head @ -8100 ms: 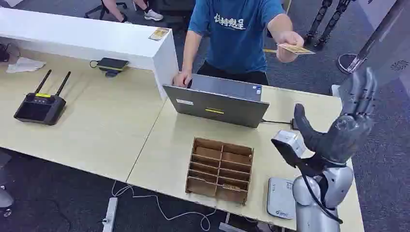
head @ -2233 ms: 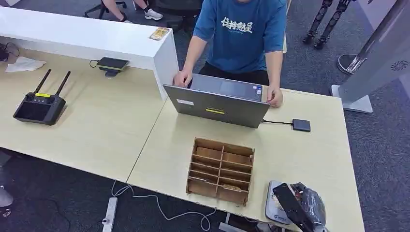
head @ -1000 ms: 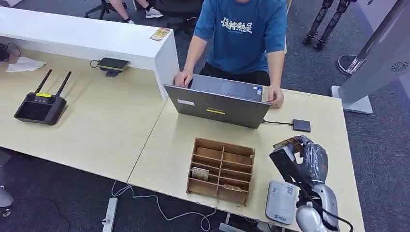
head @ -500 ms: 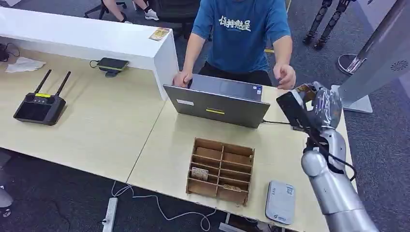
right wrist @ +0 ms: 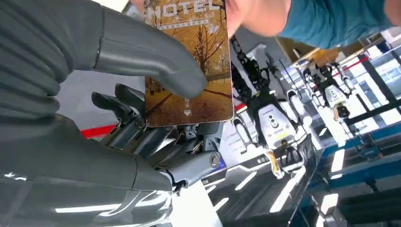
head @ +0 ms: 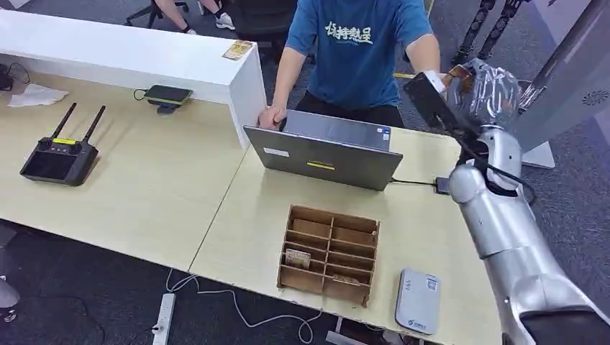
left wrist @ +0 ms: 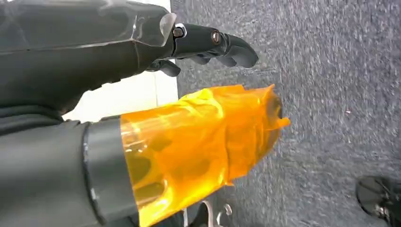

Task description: Pass the card to the sensor for recognition and then transmit it.

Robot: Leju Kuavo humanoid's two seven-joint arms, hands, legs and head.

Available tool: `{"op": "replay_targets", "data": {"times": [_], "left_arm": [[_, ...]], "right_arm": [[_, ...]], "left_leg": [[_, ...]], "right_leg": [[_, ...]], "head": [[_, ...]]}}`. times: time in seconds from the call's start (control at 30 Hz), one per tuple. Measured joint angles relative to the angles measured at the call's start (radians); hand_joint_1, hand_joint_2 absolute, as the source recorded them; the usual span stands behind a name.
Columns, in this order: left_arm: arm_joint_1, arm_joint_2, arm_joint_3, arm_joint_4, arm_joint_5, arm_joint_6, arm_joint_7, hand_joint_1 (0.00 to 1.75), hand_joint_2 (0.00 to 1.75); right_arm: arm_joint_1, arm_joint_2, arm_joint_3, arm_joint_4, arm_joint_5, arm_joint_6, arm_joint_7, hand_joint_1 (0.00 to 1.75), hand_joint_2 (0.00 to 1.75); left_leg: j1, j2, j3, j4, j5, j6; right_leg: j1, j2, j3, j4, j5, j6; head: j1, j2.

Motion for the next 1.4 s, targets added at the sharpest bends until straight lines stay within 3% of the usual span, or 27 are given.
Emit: {"op": "replay_targets", "data": {"times": [0.43, 0.47, 0.5, 0.53, 1.17, 1.4], "left_arm": [[-0.003, 0.024, 0.0, 0.068, -0.006, 0.019, -0.002, 0.0, 0.0], [-0.003, 0.025, 0.0, 0.069, -0.006, 0.02, -0.002, 0.0, 0.0], [-0.003, 0.025, 0.0, 0.071, -0.006, 0.021, -0.002, 0.0, 0.0], [-0.003, 0.026, 0.0, 0.072, -0.006, 0.022, -0.002, 0.0, 0.0], [-0.003, 0.022, 0.0, 0.077, 0.008, 0.025, -0.002, 0.0, 0.0], [-0.002, 0.006, 0.0, 0.064, 0.036, -0.006, -0.002, 0.0, 0.0]], "right_arm": [[-0.048, 0.023, 0.012, 0.087, 0.026, -0.019, 0.008, 1.75, 1.75], [-0.048, 0.024, 0.012, 0.091, 0.026, -0.02, 0.008, 1.43, 1.75], [-0.048, 0.025, 0.012, 0.094, 0.026, -0.021, 0.008, 0.47, 1.75], [-0.047, 0.026, 0.013, 0.096, 0.026, -0.023, 0.007, 0.0, 1.75], [-0.026, 0.028, 0.012, 0.106, 0.044, -0.047, -0.024, 0.0, 1.75], [0.016, 0.028, 0.011, 0.037, 0.047, -0.07, -0.047, 0.0, 1.75]], "left_leg": [[0.0, 0.0, 0.0, 0.0, 0.0, 0.0], [0.0, 0.0, 0.0, 0.0, 0.0, 0.0], [0.0, 0.0, 0.0, 0.0, 0.0, 0.0], [0.0, 0.0, 0.0, 0.0, 0.0, 0.0], [0.0, 0.0, 0.0, 0.0, 0.0, 0.0], [0.0, 0.0, 0.0, 0.0, 0.0, 0.0]], "right_leg": [[0.0, 0.0, 0.0, 0.0, 0.0, 0.0], [0.0, 0.0, 0.0, 0.0, 0.0, 0.0], [0.0, 0.0, 0.0, 0.0, 0.0, 0.0], [0.0, 0.0, 0.0, 0.0, 0.0, 0.0], [0.0, 0.0, 0.0, 0.0, 0.0, 0.0], [0.0, 0.0, -0.001, 0.0, 0.0, 0.0]], "head": [[0.0, 0.0], [0.0, 0.0], [0.0, 0.0], [0.0, 0.0], [0.0, 0.0], [0.0, 0.0]]}}
